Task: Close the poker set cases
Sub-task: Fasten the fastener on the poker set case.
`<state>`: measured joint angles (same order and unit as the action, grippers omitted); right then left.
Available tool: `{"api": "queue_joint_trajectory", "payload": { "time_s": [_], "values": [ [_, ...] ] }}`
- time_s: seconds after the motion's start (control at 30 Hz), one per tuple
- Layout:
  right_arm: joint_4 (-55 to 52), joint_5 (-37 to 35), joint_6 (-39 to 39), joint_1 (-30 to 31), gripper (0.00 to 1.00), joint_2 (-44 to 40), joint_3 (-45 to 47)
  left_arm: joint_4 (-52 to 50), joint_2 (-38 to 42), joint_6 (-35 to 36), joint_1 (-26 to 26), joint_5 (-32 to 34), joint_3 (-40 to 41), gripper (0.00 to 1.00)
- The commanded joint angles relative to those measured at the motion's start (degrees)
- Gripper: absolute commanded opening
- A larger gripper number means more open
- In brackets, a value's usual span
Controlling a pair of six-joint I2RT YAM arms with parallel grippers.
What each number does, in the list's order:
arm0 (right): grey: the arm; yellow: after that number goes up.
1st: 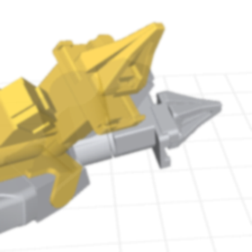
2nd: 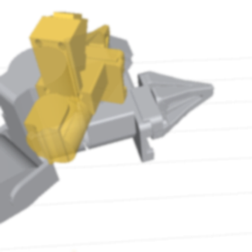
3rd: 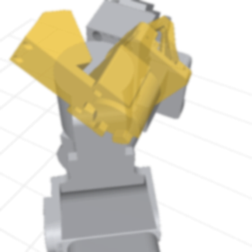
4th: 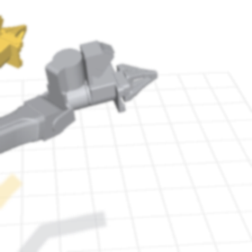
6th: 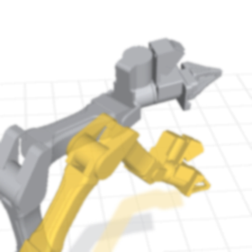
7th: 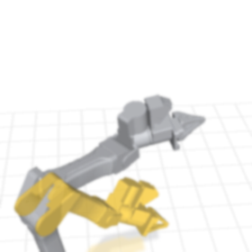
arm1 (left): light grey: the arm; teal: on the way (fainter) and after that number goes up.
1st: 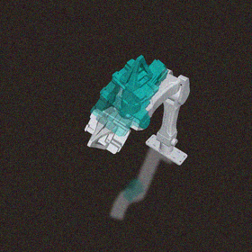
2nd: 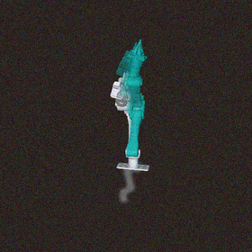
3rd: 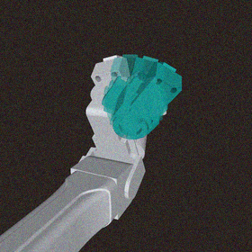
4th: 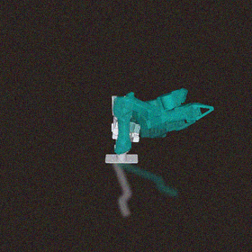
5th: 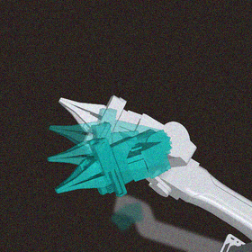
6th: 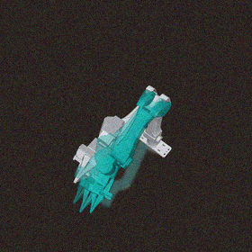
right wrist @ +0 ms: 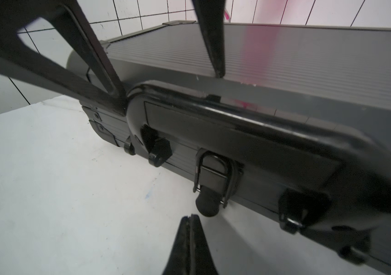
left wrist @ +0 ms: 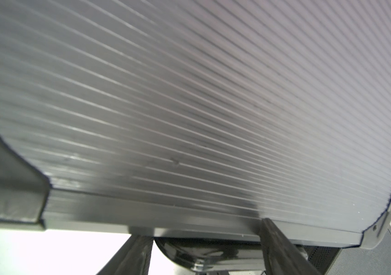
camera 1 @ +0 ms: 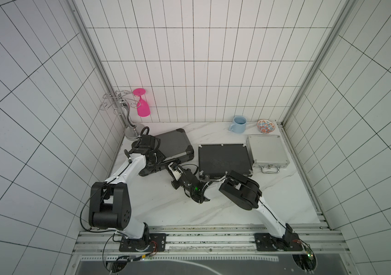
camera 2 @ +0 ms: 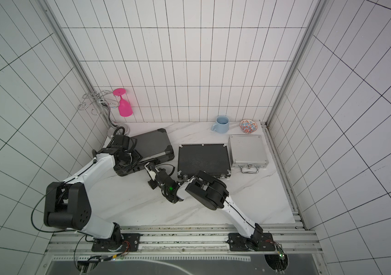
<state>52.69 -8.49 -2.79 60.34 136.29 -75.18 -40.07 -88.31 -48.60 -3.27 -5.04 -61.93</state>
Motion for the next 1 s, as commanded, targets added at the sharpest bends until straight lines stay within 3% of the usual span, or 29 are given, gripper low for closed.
{"api": "queue_joint_trajectory", "payload": {
  "time_s": [0.0, 0.2, 0.43, 0.97],
  "values": [
    [-4.64, -0.88, 1.48, -0.55, 0.0, 2.41, -6.27, 6.11, -4.11, 3.54, -0.17, -2.99, 1.1, 0.68],
    [-5.39, -3.96, 1.92, -0.8, 0.0, 3.62, -7.63, 6.19, -4.23, 4.26, 0.28, -3.93, 1.29, 0.67],
    [-1.02, -3.73, 1.74, -0.8, 0.0, 2.15, -5.39, 6.5, -4.45, 4.65, 0.61, -3.95, 2.07, 0.67],
    [-2.64, -3.11, 1.82, -0.79, 0.0, 3.41, -8.38, 6.72, -4.59, 5.21, 0.9, -3.93, 3.16, 0.66]
  ]
}}
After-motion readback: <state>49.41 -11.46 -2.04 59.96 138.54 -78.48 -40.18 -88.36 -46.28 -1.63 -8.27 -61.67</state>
